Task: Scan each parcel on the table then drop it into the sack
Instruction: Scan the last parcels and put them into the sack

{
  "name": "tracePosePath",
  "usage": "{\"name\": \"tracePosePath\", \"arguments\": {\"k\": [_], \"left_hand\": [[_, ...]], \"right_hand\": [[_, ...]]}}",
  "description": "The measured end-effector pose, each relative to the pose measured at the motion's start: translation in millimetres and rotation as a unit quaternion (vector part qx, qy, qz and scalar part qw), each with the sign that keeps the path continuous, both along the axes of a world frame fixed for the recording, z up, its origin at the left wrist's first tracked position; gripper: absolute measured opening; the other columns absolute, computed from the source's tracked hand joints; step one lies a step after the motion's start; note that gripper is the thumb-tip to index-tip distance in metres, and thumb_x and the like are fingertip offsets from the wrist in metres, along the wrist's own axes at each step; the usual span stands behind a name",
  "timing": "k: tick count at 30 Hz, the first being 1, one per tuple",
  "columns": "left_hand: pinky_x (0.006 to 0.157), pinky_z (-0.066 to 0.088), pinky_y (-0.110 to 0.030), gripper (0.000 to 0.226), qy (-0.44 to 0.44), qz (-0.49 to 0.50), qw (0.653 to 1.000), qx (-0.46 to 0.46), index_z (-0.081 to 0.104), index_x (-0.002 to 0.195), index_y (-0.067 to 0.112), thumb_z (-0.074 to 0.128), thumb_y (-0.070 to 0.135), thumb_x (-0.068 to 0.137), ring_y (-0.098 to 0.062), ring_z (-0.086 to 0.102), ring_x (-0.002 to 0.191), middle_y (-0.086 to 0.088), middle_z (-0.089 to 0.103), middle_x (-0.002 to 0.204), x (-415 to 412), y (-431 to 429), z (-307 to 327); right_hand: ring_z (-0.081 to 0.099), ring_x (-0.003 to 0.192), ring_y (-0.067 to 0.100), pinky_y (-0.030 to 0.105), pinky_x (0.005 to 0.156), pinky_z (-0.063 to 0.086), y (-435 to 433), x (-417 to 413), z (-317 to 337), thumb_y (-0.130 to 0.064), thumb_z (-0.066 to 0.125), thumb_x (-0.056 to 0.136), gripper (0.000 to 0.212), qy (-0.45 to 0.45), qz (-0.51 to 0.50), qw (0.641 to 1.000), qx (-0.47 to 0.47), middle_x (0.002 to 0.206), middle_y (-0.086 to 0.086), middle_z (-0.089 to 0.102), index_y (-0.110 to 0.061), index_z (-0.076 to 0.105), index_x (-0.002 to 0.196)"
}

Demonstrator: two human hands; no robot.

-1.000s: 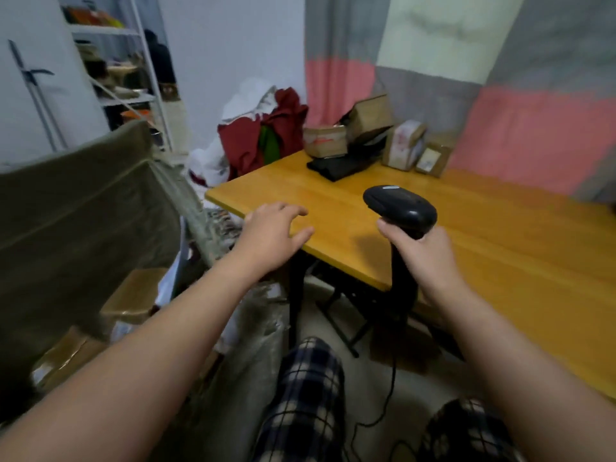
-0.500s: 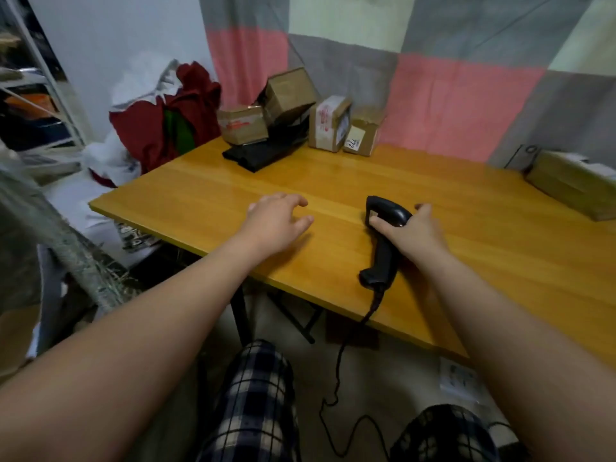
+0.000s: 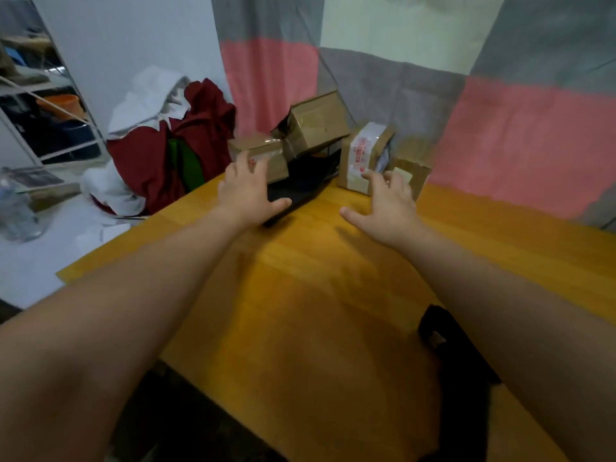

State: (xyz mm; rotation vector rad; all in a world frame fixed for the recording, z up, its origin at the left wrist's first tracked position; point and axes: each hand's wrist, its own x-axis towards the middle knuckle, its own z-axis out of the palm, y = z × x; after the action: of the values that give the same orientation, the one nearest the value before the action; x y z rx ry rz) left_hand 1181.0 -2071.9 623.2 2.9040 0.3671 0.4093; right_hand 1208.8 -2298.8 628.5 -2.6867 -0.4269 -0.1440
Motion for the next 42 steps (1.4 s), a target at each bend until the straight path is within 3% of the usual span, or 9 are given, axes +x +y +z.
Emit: {"name": "tracePosePath", "arguments": {"k": [4, 7, 12, 16, 25, 29, 33, 37, 42], "left_hand": [[0.111, 0.027, -0.052, 0.088, 0.02, 0.034, 0.996, -0.083, 0.015, 0.151, 0.023, 0.059, 0.059, 0.084, -0.041, 0.017, 0.14, -0.017, 0.009, 0.156, 57.9, 32.8, 5.3], [0.114, 0.021, -0.056, 0.083, 0.049, 0.035, 0.993, -0.105, 0.018, 0.151, 0.03, 0.053, 0.065, 0.085, -0.041, 0.01, 0.143, -0.014, 0.005, 0.159, 89.7, 55.7, 10.4], [0.112, 0.022, -0.059, 0.078, 0.121, -0.036, 0.982, -0.141, 0.035, 0.142, 0.033, 0.059, 0.068, 0.077, -0.04, 0.017, 0.141, -0.011, 0.022, 0.154, 114.5, 95.1, 5.1], [0.104, 0.036, -0.037, 0.068, 0.137, -0.078, 0.97, -0.183, 0.041, 0.136, 0.022, 0.064, 0.056, 0.082, -0.031, 0.039, 0.129, -0.011, 0.028, 0.147, 110.8, 101.8, 15.7], [0.104, 0.039, -0.045, 0.071, 0.188, -0.091, 0.957, -0.201, 0.042, 0.136, 0.027, 0.039, 0.072, 0.083, -0.034, 0.043, 0.122, -0.01, 0.026, 0.143, 21.3, 50.1, 24.0], [0.113, 0.009, -0.06, 0.043, 0.2, -0.054, 0.966, -0.154, 0.046, 0.132, 0.027, 0.041, 0.051, 0.096, -0.037, 0.03, 0.132, -0.014, 0.035, 0.13, -31.7, 4.8, 28.3], [0.109, 0.026, -0.047, 0.061, 0.213, -0.073, 0.965, -0.137, 0.035, 0.144, 0.028, 0.051, 0.053, 0.091, -0.034, 0.032, 0.126, -0.013, 0.035, 0.127, -79.4, -26.9, 38.0], [0.11, 0.026, -0.043, 0.062, 0.274, -0.081, 0.953, -0.106, 0.034, 0.146, 0.038, 0.05, 0.059, 0.09, -0.033, 0.029, 0.128, -0.009, 0.031, 0.135, -109.3, -49.4, 49.1], [0.111, 0.022, -0.045, 0.06, 0.33, -0.112, 0.934, -0.077, 0.035, 0.143, 0.043, 0.045, 0.065, 0.088, -0.032, 0.031, 0.127, -0.006, 0.032, 0.135, -135.5, -82.5, 63.3]], "right_hand": [[0.035, 0.135, 0.03, 0.041, 0.105, 0.04, 42.3, 44.8, -0.4, -0.043, 0.066, 0.087, 0.075, 0.144, -0.037, 0.967, 0.21, 0.149, 0.011, 0.03, -0.017, 0.028, 0.147], [0.04, 0.131, 0.033, 0.042, 0.103, 0.044, 75.6, 68.3, -6.0, -0.038, 0.07, 0.086, 0.085, 0.315, -0.137, 0.867, 0.361, 0.149, 0.013, 0.034, -0.009, 0.022, 0.149], [0.041, 0.132, 0.032, 0.05, 0.103, 0.045, 134.7, 87.8, -25.0, -0.012, 0.079, 0.077, 0.099, 0.328, -0.141, 0.81, 0.465, 0.146, 0.011, 0.036, -0.02, 0.012, 0.149], [0.041, 0.131, 0.029, 0.043, 0.105, 0.043, 155.3, 84.4, -30.6, 0.003, 0.066, 0.083, 0.087, 0.305, -0.129, 0.849, 0.413, 0.144, 0.011, 0.037, -0.021, 0.014, 0.15], [0.049, 0.117, 0.022, 0.036, 0.094, 0.05, 91.7, 11.7, -15.8, 0.011, 0.054, 0.087, 0.074, 0.358, -0.127, 0.864, 0.331, 0.143, 0.008, 0.041, -0.022, 0.026, 0.146], [0.052, 0.118, 0.027, 0.037, 0.091, 0.05, 45.2, -36.5, -2.2, 0.005, 0.056, 0.089, 0.075, 0.379, -0.08, 0.904, 0.182, 0.141, 0.011, 0.045, -0.017, 0.018, 0.15], [0.058, 0.087, 0.023, 0.034, 0.063, 0.049, 0.0, -72.7, 11.5, -0.018, 0.06, 0.091, 0.076, 0.353, 0.038, 0.931, -0.079, 0.113, 0.009, 0.059, -0.016, 0.013, 0.151], [0.06, 0.088, 0.026, 0.033, 0.058, 0.044, -42.9, -90.2, 28.9, -0.032, 0.055, 0.094, 0.07, 0.267, 0.043, 0.951, -0.148, 0.103, 0.008, 0.061, -0.019, 0.016, 0.151], [0.05, 0.116, 0.03, 0.04, 0.088, 0.048, -68.4, -96.2, 50.9, -0.03, 0.053, 0.095, 0.063, 0.238, 0.051, 0.966, -0.087, 0.132, 0.012, 0.053, -0.018, 0.025, 0.15]]}}
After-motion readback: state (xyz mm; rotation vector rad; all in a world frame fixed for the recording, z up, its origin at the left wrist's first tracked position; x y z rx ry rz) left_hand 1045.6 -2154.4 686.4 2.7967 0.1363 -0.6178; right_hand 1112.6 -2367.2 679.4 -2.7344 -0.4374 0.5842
